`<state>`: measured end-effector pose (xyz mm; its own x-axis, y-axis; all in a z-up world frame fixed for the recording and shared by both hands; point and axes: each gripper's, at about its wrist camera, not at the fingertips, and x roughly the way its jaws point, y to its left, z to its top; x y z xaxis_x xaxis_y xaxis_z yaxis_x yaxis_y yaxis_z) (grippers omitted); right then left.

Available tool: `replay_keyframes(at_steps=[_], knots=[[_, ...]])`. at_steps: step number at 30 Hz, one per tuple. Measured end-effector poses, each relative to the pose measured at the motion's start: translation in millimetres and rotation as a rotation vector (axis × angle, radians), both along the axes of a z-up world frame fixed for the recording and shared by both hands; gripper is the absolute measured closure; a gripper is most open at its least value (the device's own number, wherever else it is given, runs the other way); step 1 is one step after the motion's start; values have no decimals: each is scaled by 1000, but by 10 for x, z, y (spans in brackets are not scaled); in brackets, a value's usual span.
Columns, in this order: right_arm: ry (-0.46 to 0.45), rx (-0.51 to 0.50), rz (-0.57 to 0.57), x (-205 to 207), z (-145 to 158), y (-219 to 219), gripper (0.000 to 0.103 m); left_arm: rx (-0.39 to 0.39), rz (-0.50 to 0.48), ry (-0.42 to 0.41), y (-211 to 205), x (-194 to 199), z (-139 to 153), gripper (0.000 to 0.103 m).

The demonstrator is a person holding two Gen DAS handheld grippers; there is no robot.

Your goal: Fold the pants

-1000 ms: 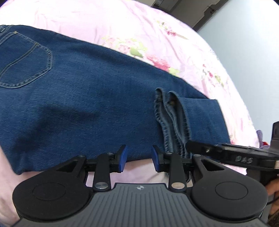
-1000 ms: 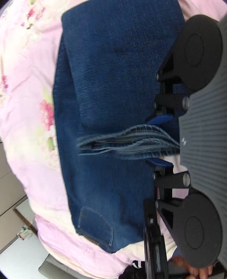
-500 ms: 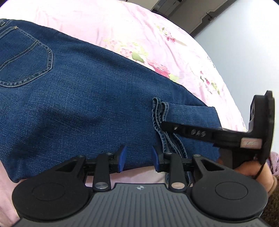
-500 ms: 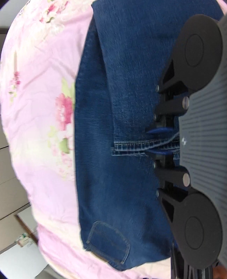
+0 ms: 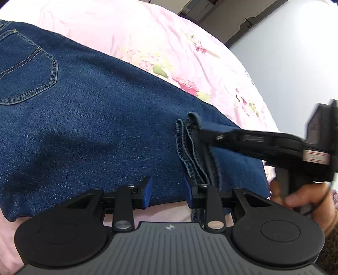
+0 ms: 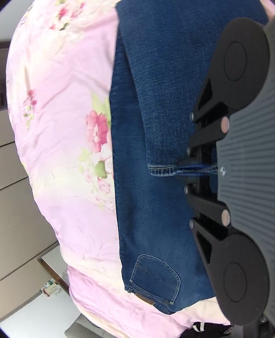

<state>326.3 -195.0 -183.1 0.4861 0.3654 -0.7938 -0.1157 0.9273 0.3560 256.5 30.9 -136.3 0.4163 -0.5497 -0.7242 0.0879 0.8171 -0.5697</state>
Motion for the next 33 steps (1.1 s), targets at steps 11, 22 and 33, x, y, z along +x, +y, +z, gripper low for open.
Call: replay_keyframes(at_steps=[11,22,33], knots=[[54,93,-6,-71,-110,-186,98,-48,-23,-3,-266,126,123,41],[-71,-54,-108,-666,212,-983,97,-15,-4,69,-772,374,-260,27],[-31,22,-222,-846,-32,-1642,92,156,-9,-42,-1170,262,-382,92]])
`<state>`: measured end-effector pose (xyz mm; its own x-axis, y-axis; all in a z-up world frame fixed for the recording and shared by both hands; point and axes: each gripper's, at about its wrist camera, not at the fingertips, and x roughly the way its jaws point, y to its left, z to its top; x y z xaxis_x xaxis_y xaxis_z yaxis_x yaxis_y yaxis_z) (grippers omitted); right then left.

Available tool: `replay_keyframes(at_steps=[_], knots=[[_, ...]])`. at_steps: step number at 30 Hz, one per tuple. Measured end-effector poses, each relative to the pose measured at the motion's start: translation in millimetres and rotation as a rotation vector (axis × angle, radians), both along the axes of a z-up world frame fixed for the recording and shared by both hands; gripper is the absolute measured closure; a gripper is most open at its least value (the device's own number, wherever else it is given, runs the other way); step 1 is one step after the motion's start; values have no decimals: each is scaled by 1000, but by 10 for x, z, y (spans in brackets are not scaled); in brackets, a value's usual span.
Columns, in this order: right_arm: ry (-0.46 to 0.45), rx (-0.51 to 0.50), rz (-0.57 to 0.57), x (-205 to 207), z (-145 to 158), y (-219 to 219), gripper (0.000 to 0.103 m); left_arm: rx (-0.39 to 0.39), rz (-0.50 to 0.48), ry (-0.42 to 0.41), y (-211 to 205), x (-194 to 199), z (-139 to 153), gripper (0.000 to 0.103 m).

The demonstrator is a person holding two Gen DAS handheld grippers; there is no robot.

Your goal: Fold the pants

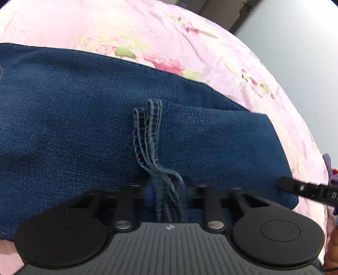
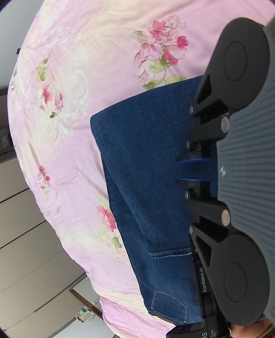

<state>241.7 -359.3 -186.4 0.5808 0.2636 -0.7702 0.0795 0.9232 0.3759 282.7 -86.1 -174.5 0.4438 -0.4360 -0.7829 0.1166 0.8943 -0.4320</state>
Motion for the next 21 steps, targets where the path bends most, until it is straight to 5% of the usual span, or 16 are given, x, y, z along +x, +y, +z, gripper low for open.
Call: replay_keyframes(at_steps=[6,13,21], knots=[[3,9,3,-23,16,-30,86,66,32,-120,-82,-176,444,95],[-38,0,36,-280,282,-14,77,105,-50,-335,81,-310,1463,95],[-66,-6,99,-374,493,269,73,294,-75,-473,678,-236,2266,95]])
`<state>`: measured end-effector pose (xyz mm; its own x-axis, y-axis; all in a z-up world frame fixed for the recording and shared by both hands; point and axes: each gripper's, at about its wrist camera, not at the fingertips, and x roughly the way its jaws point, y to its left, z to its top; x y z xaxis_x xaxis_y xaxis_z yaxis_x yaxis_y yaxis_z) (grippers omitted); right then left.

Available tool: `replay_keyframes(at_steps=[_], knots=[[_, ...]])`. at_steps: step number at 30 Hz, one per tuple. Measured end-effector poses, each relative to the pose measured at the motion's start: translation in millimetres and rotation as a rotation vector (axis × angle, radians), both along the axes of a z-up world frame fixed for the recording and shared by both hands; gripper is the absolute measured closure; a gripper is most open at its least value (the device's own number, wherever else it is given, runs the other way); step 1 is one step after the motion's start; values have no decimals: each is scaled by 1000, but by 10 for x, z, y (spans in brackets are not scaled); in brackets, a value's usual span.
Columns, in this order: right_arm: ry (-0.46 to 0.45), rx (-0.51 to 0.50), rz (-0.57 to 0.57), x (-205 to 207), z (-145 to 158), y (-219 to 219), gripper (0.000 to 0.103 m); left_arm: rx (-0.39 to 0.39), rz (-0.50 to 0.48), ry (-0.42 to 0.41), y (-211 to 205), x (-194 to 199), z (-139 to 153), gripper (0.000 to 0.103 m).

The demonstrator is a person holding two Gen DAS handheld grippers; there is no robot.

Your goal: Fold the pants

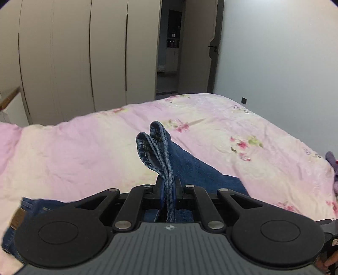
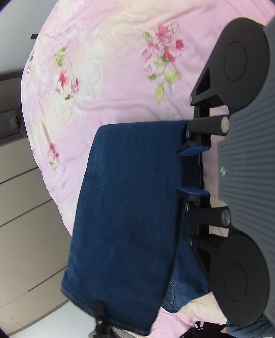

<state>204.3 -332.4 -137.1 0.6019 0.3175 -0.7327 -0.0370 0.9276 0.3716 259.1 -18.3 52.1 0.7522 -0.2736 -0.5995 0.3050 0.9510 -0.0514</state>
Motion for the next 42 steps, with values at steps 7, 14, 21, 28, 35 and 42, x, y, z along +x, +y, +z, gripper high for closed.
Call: replay_keyframes(at_steps=[7,14,21,28,35,42], knots=[[15,-57,94,163,23,637,70,156,70,27,753,239,220,95],[5,-108,162,385,43,1173,70,198,159,115,1740,408,-7,95],[10,-140,202,659,-59,1605,70,189,268,259,2586,797,-888,95],[36,-213,196,879,-202,1812,70,152,274,270,2893,791,-1123,95],[-32,-238,159,1111,-112,1800,70,91,238,214,3084,927,-1000,95],[-61,-258,156,1571,-317,1897,79,60,338,321,3278,1174,-1752,95]])
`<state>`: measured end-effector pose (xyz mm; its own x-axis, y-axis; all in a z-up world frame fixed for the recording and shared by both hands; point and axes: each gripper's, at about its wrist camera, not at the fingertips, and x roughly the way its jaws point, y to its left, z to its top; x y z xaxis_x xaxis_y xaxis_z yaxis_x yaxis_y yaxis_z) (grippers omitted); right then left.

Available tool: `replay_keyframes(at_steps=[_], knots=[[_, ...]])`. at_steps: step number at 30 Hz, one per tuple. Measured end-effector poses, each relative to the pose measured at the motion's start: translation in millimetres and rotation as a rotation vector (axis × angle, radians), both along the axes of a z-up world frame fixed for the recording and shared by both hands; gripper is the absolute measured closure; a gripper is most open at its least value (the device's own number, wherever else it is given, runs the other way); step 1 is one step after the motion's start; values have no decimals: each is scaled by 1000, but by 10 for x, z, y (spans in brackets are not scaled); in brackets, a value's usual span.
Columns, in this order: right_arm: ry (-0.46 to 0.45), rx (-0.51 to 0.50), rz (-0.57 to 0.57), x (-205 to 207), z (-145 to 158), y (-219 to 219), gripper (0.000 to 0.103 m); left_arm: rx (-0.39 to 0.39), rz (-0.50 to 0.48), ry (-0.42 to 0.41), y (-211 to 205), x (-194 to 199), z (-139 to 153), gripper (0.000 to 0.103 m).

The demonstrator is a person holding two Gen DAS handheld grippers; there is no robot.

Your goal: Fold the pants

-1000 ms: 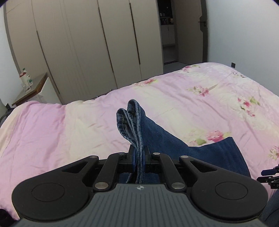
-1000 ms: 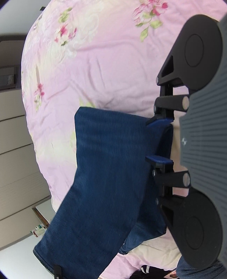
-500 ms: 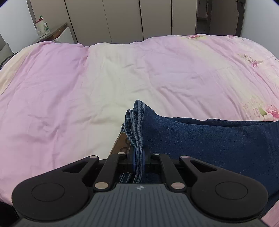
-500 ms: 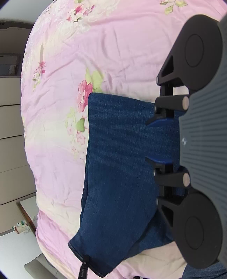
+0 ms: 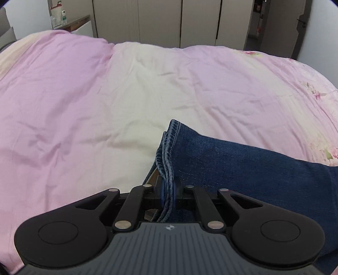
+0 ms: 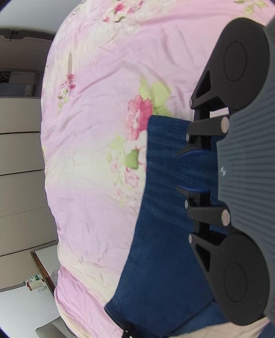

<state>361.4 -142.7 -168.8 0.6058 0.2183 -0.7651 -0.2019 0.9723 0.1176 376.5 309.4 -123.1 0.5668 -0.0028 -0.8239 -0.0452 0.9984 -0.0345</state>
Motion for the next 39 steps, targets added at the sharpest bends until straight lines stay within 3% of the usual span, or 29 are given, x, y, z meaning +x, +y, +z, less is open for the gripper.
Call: replay_keyframes(at_steps=[2,7,9,12,14,20,24,27,28,31,32,33,39], knots=[[-3,-61,-18,140,-83,-1,80,5,1,20,6,16,-125,95],[80,-77,-48,514,-431,-143,103,17,-2,44,0,45,-304,95],[116,-68,-59,603,-539,-182,103,19,6,52,-1,55,-304,93],[121,-61,-61,593,-505,-203,103,92,16,63,-74,53,-202,78],[108,-45,-48,467,-365,-211,94,134,8,58,-118,-4,-87,77],[113,47,12,-317,-88,-248,93,105,-17,-14,-214,-381,303,71],[142,-1,42,-802,-198,-179,93,97,-56,-16,-395,-616,456,71],[210,-19,25,-916,-434,-203,94,88,-52,-3,-492,-761,510,67],[227,-5,3,-932,-487,-261,94,78,-32,5,-503,-806,524,65],[203,65,-27,-975,-373,-384,87,-24,54,0,-438,-986,531,44],[186,90,-39,-996,-321,-431,72,-59,91,-3,-393,-1026,512,34],[172,111,-58,-1006,-280,-481,59,-94,133,-7,-334,-1064,478,32],[160,301,-166,-950,-260,-784,57,-343,428,-26,202,-1116,75,32]])
